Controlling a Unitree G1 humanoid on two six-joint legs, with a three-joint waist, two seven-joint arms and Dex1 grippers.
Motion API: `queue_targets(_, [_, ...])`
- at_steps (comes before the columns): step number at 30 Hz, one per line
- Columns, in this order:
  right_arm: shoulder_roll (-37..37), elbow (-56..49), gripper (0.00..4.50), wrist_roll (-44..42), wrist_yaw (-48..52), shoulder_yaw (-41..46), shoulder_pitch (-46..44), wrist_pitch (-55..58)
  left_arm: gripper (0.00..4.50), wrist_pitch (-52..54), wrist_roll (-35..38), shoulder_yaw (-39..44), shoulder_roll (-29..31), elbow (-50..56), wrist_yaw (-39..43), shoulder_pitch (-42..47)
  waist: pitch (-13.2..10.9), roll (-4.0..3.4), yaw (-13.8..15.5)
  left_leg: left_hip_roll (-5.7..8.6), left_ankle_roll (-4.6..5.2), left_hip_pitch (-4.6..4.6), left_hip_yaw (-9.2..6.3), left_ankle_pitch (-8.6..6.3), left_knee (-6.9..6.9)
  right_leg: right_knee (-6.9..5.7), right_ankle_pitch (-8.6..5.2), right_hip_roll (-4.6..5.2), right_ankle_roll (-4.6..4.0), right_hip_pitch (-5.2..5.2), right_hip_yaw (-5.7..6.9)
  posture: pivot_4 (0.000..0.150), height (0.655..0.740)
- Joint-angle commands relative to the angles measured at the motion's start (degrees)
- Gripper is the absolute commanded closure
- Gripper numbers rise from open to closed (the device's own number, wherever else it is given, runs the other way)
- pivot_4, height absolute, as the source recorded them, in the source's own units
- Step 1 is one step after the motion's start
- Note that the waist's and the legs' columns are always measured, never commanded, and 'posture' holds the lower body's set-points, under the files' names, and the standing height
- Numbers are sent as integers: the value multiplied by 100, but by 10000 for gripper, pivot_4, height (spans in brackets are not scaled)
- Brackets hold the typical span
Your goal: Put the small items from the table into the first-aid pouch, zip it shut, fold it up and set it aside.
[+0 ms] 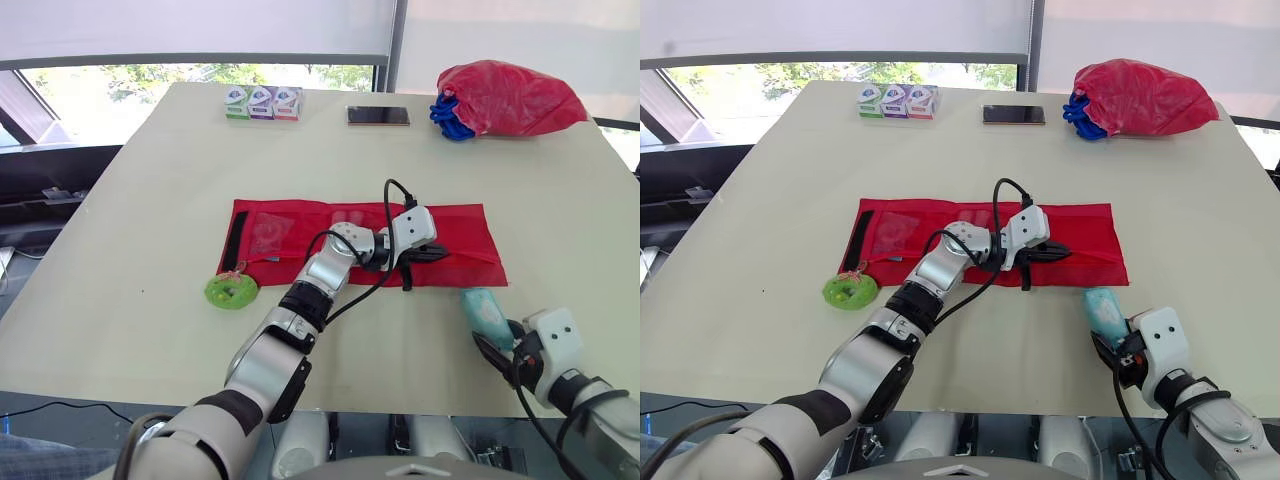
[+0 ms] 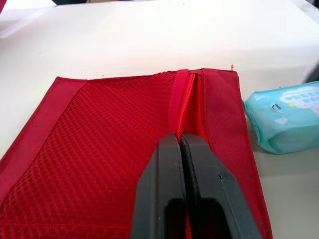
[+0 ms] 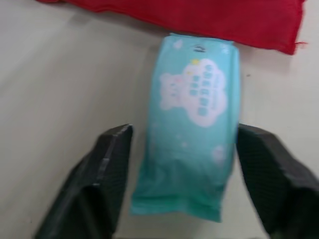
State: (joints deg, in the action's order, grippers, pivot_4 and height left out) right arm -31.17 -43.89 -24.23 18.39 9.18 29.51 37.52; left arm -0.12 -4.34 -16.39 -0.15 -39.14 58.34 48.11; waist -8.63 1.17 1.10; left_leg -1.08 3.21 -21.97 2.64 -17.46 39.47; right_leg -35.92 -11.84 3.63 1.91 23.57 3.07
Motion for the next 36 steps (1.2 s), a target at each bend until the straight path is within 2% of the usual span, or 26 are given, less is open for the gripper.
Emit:
queue_targets(1, [15, -312, 30897, -23, 80, 326, 240, -65, 45000, -27, 91, -61, -31, 218, -27, 5, 1, -1, 6, 0, 0, 0, 0, 0, 0, 0, 0, 0, 0, 0, 0, 1500, 7400])
queue_targets(2, [12, -352, 35035, -47, 117, 396, 296, -69, 45000, -29, 92, -62, -28, 217, -28, 4, 1, -1, 7, 0, 0, 0, -2, 0, 0, 0, 0, 0, 0, 0, 1, 1500, 7400])
queue_targets(3, [-5, -457, 41036, -130, 211, 487, 386, -88, 45000, -38, 94, -65, -30, 211, -26, 4, 1, -1, 8, 0, 0, 0, -3, 0, 0, 0, 0, -1, 0, -1, 2, 1500, 7400])
queue_targets(4, [22, -595, 43665, -284, 303, 587, 446, -111, 45000, -51, 96, -68, -35, 201, -24, 5, 2, -1, 10, 0, 0, 0, -3, 0, 0, 0, 0, -1, 0, -1, 2, 1500, 7400])
queue_targets(8, [217, -971, 44016, -943, 117, 829, 169, 257, 45000, -65, 119, -84, -78, 194, -10, -9, 2, -2, -24, -2, 0, 1, -2, 0, 0, 0, 0, -2, 0, 0, 1, 1500, 7400])
queue_targets(13, [365, -793, 44017, -1219, -425, 725, -512, 939, 45000, -92, 195, -143, -141, 340, 98, -76, 2, -2, -20, -5, 0, 3, 0, 1, 5, -2, -6, -4, 12, -1, -1, 1500, 7400])
queue_targets(17, [322, -546, 44017, -1174, -643, 508, -906, 1468, 45000, -94, 255, -223, -177, 482, 150, -152, 2, -2, 0, -1, 0, -2, -5, 1, 5, -3, 1, -4, -3, 0, -3, 1500, 7400])
queue_targets(23, [511, -257, 44018, -1118, -872, 289, -1463, 1674, 45000, -58, 317, -281, -236, 656, 75, -244, 4, -5, -11, 5, 2, -3, -2, 0, 5, 1, 1, -3, -1, 0, -10, 1500, 7400])
queue_targets(31, [1773, 429, 44019, -734, -2027, 244, -2569, 1637, 45000, 68, 361, -544, -295, 1074, 250, -613, 10, -16, -18, 2, 1, 1, -1, 0, 5, -6, 2, -12, -2, 0, -22, 1500, 7400])
queue_targets(36, [2441, 752, 44019, -447, -2391, 156, -2945, 1311, 45000, 60, 378, -584, -323, 1058, 256, -578, 12, -18, -30, 2, 1, -3, -4, 1, 4, -3, 1, -59, -1, 2, -89, 1500, 7400])
